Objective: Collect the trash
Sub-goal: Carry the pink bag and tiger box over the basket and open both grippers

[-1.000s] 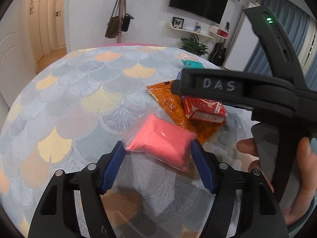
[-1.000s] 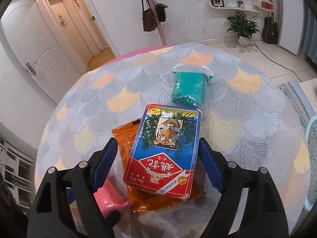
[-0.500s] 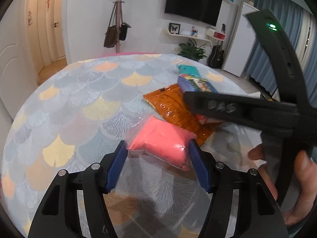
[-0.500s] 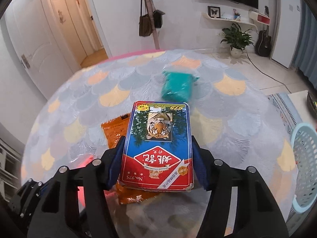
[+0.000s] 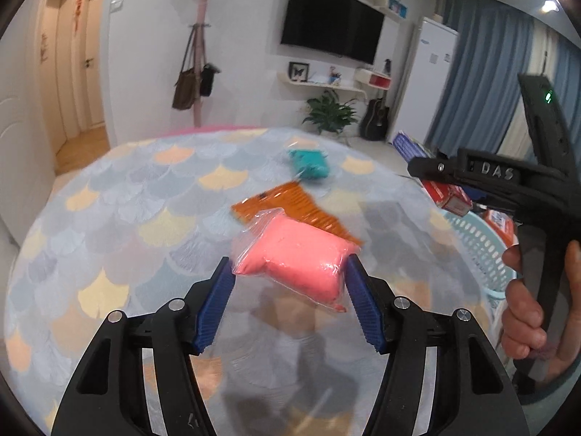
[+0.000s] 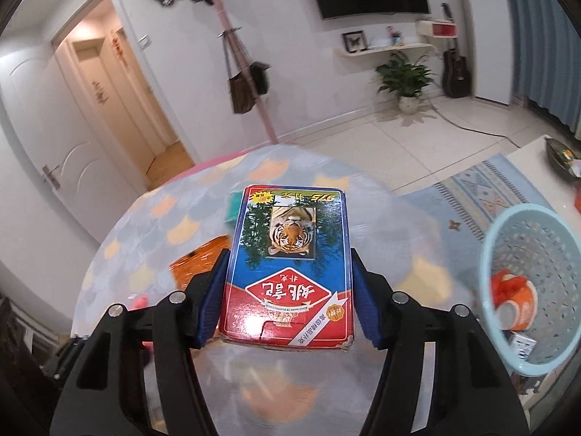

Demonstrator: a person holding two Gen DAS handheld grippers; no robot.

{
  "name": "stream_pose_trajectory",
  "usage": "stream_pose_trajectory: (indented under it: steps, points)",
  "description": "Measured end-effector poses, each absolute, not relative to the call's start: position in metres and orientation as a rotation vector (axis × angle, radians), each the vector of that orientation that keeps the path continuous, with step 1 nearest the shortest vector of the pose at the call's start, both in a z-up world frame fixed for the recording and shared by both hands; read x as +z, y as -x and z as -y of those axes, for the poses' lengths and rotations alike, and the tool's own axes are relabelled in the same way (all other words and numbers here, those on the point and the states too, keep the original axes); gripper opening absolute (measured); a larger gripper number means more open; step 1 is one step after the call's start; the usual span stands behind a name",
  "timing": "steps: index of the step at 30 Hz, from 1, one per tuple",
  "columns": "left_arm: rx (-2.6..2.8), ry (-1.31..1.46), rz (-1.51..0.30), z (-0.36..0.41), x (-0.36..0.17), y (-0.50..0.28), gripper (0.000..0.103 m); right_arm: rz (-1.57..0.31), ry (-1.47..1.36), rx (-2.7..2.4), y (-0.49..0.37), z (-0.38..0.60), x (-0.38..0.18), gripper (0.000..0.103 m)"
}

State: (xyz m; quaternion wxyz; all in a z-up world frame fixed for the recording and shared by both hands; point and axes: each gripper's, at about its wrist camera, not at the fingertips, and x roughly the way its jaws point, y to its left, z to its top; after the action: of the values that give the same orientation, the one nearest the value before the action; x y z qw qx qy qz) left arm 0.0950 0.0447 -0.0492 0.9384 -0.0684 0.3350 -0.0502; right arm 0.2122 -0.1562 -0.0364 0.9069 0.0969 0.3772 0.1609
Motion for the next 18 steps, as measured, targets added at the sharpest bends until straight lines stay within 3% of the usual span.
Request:
stream_pose_trajectory:
  steps: [18]
  points:
    - [-0.347, 0.03, -0.566, 0.053, 0.009, -0.126, 0.06, -0.687, -0.346, 0.108, -0.189, 0.306, -0.019, 0.058]
